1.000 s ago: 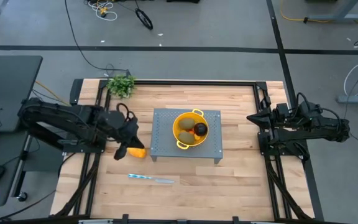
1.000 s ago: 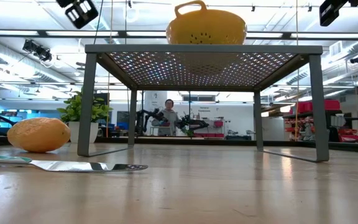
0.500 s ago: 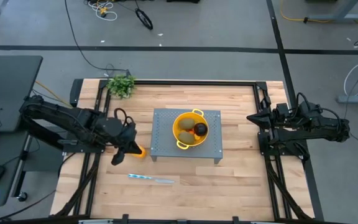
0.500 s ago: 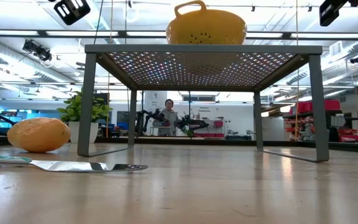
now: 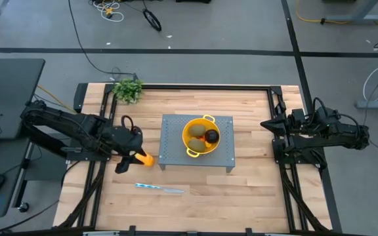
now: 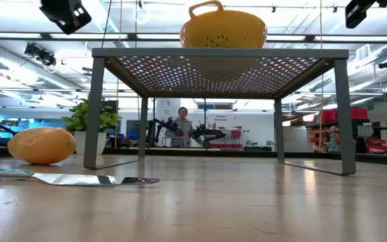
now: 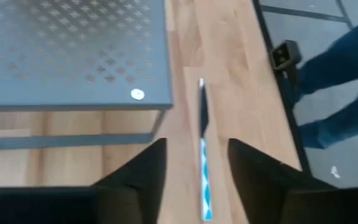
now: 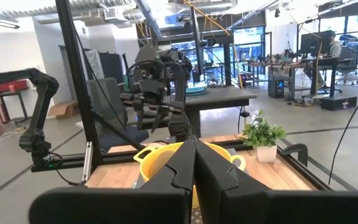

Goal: Pick & Place Fruit
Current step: Put the mango into the strainer bowl on the shelf

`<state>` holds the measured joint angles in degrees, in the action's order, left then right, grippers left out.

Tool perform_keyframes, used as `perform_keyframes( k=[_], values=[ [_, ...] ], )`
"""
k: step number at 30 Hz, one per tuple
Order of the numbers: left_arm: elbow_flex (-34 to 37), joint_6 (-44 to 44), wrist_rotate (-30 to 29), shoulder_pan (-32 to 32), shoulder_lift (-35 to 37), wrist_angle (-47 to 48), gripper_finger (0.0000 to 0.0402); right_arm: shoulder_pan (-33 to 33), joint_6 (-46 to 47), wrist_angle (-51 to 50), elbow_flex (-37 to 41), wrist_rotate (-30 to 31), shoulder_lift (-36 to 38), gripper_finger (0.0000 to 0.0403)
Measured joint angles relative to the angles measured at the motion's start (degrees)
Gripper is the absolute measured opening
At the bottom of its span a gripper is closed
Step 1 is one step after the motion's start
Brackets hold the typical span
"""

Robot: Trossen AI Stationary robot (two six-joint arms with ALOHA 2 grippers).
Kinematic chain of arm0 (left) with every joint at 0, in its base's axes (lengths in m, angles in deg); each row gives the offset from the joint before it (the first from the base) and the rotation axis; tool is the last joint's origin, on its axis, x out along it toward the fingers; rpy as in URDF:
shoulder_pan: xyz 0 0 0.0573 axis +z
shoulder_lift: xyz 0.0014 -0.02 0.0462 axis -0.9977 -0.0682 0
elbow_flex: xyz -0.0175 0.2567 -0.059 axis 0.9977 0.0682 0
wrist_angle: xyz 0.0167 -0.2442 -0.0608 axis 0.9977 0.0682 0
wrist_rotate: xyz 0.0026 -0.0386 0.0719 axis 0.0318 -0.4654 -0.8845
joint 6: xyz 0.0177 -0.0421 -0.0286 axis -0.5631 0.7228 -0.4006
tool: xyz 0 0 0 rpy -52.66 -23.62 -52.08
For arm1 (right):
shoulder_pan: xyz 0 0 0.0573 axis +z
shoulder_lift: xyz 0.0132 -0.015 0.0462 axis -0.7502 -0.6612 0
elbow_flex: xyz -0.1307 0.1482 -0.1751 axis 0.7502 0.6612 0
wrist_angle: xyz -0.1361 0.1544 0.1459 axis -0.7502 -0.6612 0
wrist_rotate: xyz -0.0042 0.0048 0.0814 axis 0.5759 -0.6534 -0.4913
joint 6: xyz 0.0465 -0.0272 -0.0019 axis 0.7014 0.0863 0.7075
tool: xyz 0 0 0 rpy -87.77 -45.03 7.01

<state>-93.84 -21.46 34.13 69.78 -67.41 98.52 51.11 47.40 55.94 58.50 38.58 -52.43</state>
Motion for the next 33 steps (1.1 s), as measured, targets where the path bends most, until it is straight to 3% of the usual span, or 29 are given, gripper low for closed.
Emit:
perform_keyframes(
  k=[6,12,24,33],
  values=[
    [0.0,-0.5,-0.9,0.0,0.0,0.2,0.0268,0.0,0.2,0.0,0.0,-0.1,0.0,0.0015],
    [0.0,-0.8,-1.2,0.0,0.0,1.9,0.0311,0.0,0.6,0.0,0.0,-0.1,0.0,0.0015],
    [0.0,-10.8,-2.1,-4.2,-9.2,4.2,0.0289,0.0,1.7,0.0,0.0,0.0,0.0,0.0015],
    [0.0,-10.9,-4.2,-5.2,-11.6,5.8,0.0284,0.0,1.7,0.0,0.0,0.0,0.0,0.0015]
  ],
)
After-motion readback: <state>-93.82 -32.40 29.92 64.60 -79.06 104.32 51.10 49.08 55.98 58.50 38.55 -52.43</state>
